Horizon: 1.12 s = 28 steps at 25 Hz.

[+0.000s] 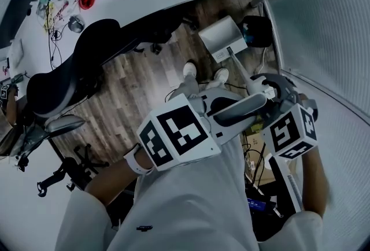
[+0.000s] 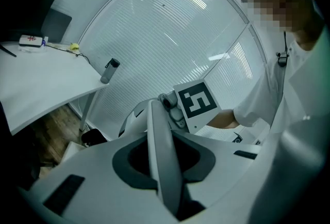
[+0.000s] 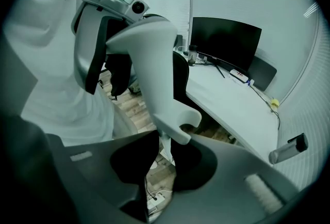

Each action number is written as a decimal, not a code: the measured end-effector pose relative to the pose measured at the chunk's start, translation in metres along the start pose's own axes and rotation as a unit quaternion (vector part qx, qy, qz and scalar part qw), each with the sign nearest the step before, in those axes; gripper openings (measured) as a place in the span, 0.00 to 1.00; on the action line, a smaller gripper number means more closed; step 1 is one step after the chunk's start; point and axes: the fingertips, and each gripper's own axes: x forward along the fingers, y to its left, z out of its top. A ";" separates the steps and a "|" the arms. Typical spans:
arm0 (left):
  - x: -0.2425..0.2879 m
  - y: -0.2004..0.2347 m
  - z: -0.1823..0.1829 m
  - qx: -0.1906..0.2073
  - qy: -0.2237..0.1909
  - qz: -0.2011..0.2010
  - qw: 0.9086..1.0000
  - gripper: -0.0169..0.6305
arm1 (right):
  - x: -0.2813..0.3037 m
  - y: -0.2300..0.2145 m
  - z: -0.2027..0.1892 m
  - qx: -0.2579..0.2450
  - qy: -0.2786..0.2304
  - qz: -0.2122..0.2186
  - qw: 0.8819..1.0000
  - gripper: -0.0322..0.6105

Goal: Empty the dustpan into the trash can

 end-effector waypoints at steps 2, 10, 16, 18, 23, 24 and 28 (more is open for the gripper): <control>-0.003 0.009 -0.006 0.003 0.012 0.001 1.000 0.12 | 0.011 0.000 0.001 0.009 -0.006 -0.002 1.000 0.18; -0.007 0.051 -0.023 0.041 0.054 0.020 0.998 0.16 | 0.052 -0.005 -0.001 0.038 -0.035 -0.026 0.998 0.18; -0.013 0.088 -0.035 0.047 0.068 0.069 0.994 0.31 | 0.078 -0.007 -0.005 0.047 -0.051 -0.048 0.996 0.18; -0.016 0.099 -0.038 0.042 0.064 0.085 0.993 0.34 | 0.085 -0.008 -0.007 0.045 -0.054 -0.051 0.996 0.18; -0.029 0.119 -0.043 0.024 0.034 0.125 0.991 0.42 | 0.099 -0.021 -0.017 0.075 -0.073 -0.074 0.992 0.17; -0.032 0.123 -0.045 0.020 0.029 0.136 0.990 0.44 | 0.102 -0.025 -0.020 0.084 -0.077 -0.081 0.990 0.17; -0.040 0.142 -0.060 0.014 0.019 0.176 0.984 0.45 | 0.115 -0.037 -0.031 0.102 -0.090 -0.095 0.986 0.17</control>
